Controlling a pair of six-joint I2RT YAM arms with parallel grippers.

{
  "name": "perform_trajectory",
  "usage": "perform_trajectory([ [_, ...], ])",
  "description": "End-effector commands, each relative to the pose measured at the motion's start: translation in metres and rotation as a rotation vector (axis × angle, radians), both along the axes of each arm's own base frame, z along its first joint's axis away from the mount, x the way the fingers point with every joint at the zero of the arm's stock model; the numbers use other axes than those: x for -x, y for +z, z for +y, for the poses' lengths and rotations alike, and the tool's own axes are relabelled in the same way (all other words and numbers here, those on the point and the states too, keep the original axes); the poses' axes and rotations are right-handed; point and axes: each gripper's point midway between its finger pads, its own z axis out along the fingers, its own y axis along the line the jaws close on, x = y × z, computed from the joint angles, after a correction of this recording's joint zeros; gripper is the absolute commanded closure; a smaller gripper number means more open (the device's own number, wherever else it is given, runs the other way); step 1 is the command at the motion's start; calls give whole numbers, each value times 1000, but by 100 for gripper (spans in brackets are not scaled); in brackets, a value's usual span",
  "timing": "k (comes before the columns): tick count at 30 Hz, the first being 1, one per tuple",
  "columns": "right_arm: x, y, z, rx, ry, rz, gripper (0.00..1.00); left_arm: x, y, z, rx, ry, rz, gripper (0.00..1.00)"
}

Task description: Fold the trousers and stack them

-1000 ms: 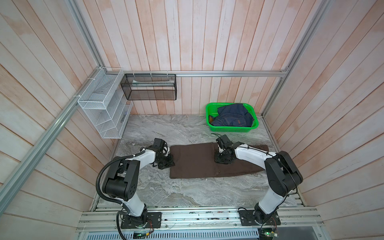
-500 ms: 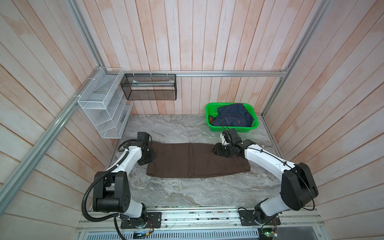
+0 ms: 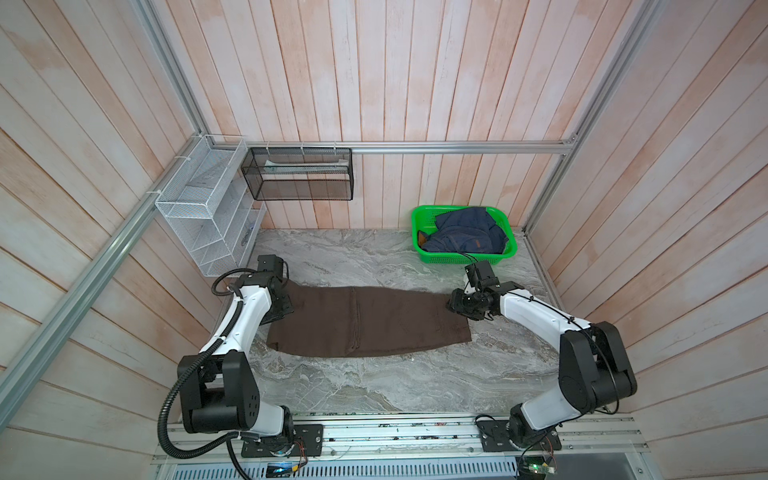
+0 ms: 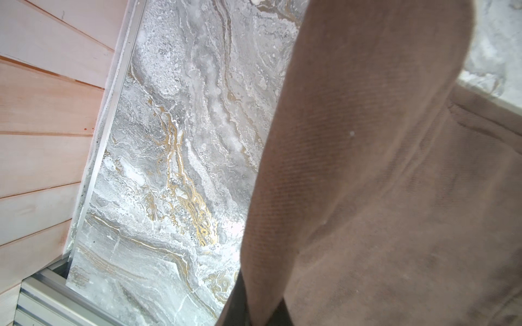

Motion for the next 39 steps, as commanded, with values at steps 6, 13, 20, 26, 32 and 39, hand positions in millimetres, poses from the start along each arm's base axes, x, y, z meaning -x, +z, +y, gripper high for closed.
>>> perform_trajectory([
  [6, -2, -25, -23, 34, 3, 45, 42, -8, 42, -18, 52, -73, -118, 100],
  [13, 0, -51, -28, 34, 15, 106, 44, -12, 56, -32, 67, -111, -148, 100],
  [20, 10, -66, -40, 88, -6, 148, 53, -16, 78, -53, 90, -162, -193, 100],
  [26, 16, -74, -41, 50, -6, 166, 59, -23, 91, -90, 151, -245, -232, 100],
  [32, 18, -75, -38, 22, 10, 167, 59, -28, 95, -157, 241, -372, -251, 100],
  [39, 19, -73, -32, -9, 23, 164, 59, -28, 91, -256, 332, -540, -238, 100],
])
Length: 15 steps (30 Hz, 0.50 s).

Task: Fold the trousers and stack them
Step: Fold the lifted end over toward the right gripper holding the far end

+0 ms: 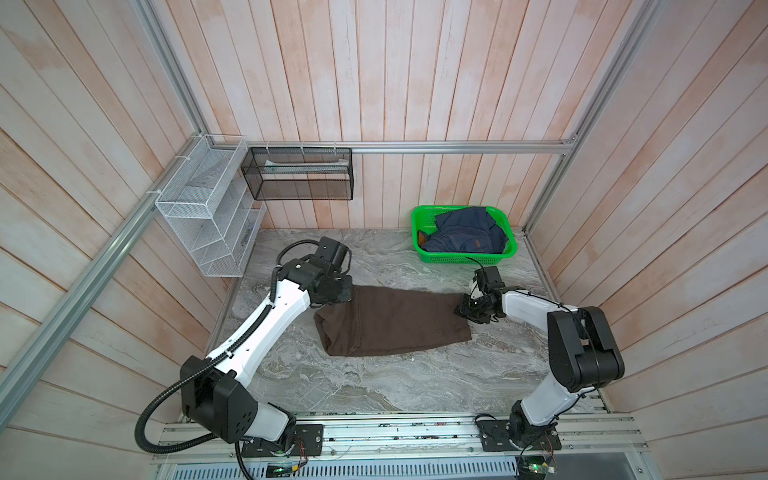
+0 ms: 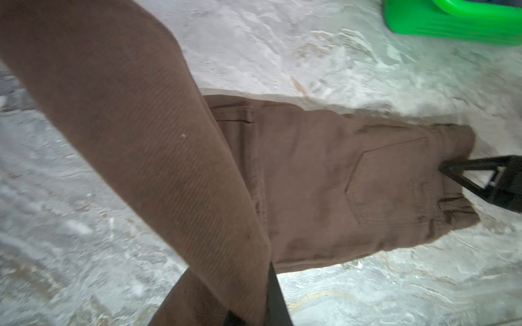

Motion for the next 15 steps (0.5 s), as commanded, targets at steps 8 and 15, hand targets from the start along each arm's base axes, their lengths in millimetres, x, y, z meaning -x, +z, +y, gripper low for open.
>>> perform_trajectory([
  [8, 31, -28, -2, -2, 17, 119, 60, -8, -2, -147, 158, -206, -6, 100],
  [15, 35, -30, 2, -40, 17, 125, 60, -8, -14, -217, 208, -312, 25, 100],
])
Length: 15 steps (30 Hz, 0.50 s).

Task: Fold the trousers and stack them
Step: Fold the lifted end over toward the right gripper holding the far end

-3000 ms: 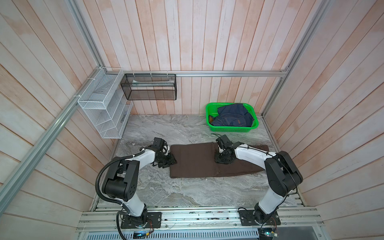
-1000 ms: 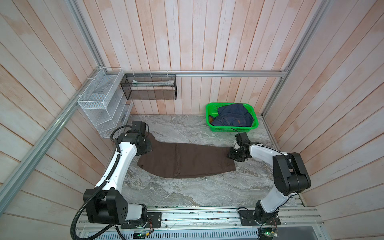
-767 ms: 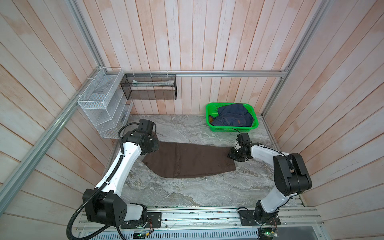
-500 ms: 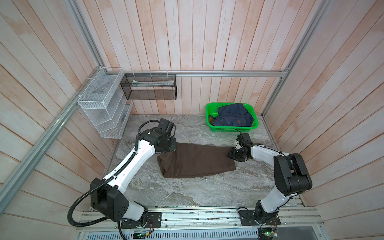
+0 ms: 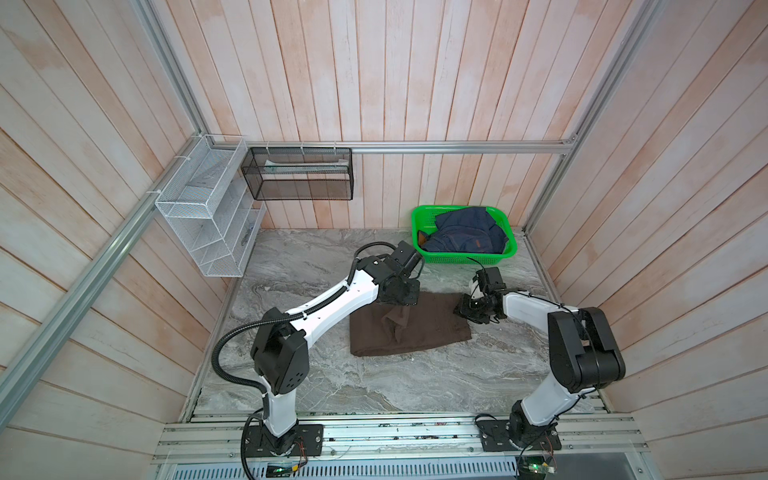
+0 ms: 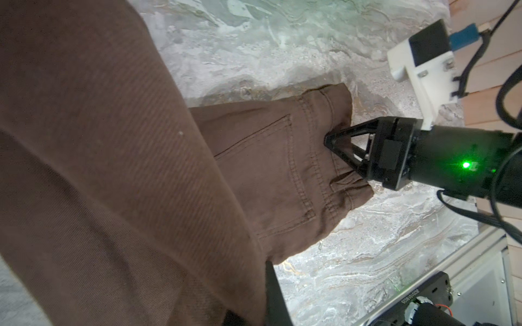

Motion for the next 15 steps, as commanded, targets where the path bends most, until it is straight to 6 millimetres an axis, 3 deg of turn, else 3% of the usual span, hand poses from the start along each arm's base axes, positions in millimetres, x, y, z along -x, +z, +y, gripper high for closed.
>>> perform_trajectory([
  [1, 37, -30, -1, -8, 13, 146, 60, -3, 17, -39, 94, -49, -24, 100],
  [9, 38, -33, 1, -37, 11, 153, 61, 11, 9, -100, 127, -144, 17, 100],
  [15, 37, -31, -2, -41, 6, 151, 61, 8, -14, -116, 108, -141, 62, 100],
])
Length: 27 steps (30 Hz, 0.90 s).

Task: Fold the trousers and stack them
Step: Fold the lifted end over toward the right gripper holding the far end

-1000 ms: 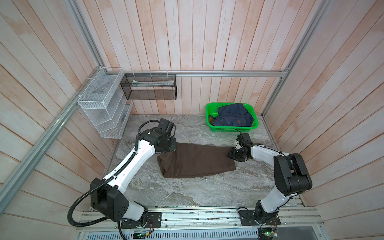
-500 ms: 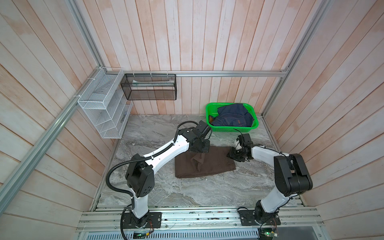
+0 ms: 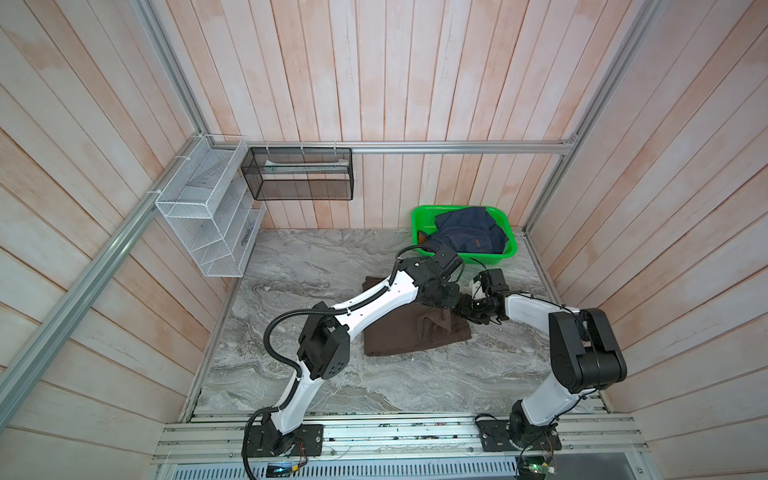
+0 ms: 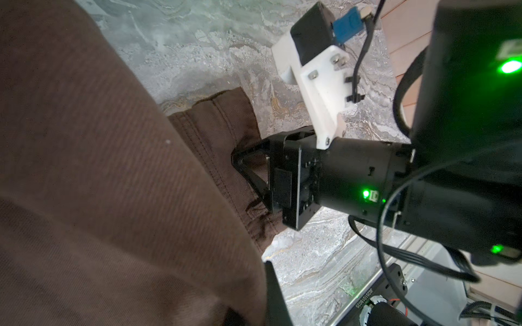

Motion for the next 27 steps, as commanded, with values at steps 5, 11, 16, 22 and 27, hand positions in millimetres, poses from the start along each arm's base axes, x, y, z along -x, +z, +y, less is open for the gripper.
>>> perform_trajectory([
  [5, 37, -30, -6, 17, 3, 162, 61, -2, -22, -15, 4, -2, 56, 100],
  [11, 36, -28, -7, 16, 0, 161, 61, -2, -36, -27, 25, -13, 90, 100],
  [16, 35, -27, -8, 16, -5, 158, 61, -4, -45, -32, 29, -17, 106, 100],
  [22, 31, -14, -20, 67, -41, 129, 58, -5, -45, -36, 40, -14, 111, 96],
  [27, 19, 17, -40, 112, -109, 53, 53, -7, -15, -40, 98, -23, 69, 76],
])
